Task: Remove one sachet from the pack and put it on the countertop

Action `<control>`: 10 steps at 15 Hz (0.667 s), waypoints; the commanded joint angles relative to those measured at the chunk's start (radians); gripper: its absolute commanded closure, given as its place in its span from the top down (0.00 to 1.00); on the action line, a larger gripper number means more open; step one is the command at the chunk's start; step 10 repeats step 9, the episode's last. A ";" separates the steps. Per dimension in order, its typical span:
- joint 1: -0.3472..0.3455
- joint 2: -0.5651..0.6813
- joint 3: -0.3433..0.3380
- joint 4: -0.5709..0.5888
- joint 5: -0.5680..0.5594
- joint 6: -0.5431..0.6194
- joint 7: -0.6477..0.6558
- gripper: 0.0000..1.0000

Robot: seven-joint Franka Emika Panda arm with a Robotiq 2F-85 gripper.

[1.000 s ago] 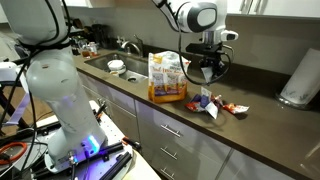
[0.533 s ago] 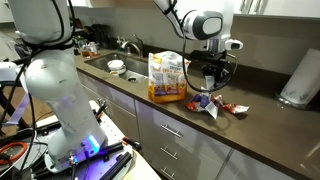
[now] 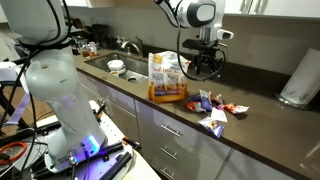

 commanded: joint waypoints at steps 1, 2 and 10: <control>0.013 -0.073 0.018 -0.018 0.028 -0.085 -0.058 1.00; 0.018 -0.083 0.021 -0.016 0.025 -0.106 -0.058 1.00; 0.043 -0.140 0.032 -0.019 0.052 -0.250 -0.141 1.00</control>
